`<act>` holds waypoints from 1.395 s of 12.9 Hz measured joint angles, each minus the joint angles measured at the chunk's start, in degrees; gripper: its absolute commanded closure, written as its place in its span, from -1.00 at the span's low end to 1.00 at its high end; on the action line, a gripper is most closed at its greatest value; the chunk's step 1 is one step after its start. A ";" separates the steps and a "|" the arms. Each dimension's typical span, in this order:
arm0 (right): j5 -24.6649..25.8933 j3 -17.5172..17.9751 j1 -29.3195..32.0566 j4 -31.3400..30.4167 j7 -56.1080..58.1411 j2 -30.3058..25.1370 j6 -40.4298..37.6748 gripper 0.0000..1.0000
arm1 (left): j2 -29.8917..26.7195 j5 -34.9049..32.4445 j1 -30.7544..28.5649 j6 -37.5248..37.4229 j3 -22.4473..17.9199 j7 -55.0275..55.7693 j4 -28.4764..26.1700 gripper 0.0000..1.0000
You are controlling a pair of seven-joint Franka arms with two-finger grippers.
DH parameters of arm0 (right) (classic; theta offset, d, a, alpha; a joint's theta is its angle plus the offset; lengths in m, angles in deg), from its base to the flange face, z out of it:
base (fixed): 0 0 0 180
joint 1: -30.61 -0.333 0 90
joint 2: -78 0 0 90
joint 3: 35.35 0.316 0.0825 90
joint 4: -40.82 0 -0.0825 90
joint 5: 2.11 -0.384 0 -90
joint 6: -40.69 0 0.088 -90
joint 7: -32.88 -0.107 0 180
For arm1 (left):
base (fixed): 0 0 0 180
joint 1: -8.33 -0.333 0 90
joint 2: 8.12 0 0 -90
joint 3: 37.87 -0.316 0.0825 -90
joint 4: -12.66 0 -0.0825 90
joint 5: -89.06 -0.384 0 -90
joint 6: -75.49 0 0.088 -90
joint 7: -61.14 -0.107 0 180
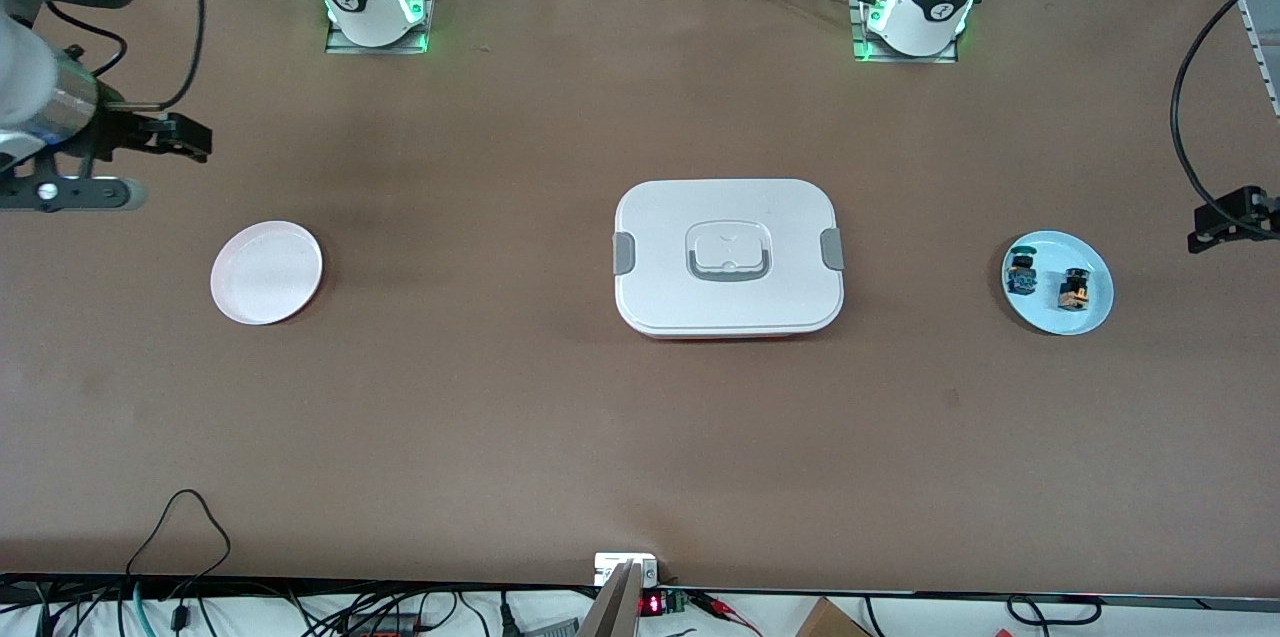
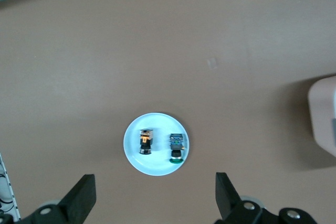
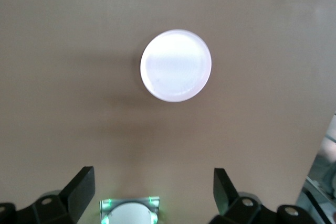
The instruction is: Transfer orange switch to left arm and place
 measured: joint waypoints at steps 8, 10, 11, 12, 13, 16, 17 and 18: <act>-5.52 -8.78 -2.88 -1.42 0.65 -1.03 8.62 -1.00 | -1.76 7.24 1.24 -3.04 1.05 1.36 -0.17 -1.00; -5.55 -8.78 -3.30 -5.16 0.52 -3.16 10.88 -1.00 | -4.52 7.78 10.31 -3.88 -6.80 3.96 -1.58 -1.00; -5.56 -8.81 -3.31 -6.20 0.53 -3.97 10.97 -1.00 | -6.38 9.61 16.93 -4.16 -13.90 4.94 -3.11 -1.00; -5.59 -8.91 -3.31 -6.66 0.53 -4.59 10.88 -1.00 | -8.21 12.23 22.07 -4.27 -20.55 5.34 -5.43 -1.00; -5.62 -9.01 -3.31 -6.70 0.55 -5.06 10.74 -1.00 | -9.63 14.10 24.62 -4.21 -25.04 5.35 -7.97 -1.00; -5.67 -9.05 -3.34 -6.70 0.70 -5.89 10.68 -1.00 | -10.97 15.57 25.22 -3.82 -28.40 5.81 -11.29 -1.00; -5.67 -9.06 -3.34 -6.67 0.71 -6.00 10.68 -1.00 | -11.00 15.57 25.44 -3.81 -28.34 6.81 -11.33 -1.00; -5.67 -9.07 -3.34 -6.53 0.74 -6.02 10.56 -1.00 | -11.04 15.57 25.72 -3.80 -28.24 7.61 -11.33 -1.00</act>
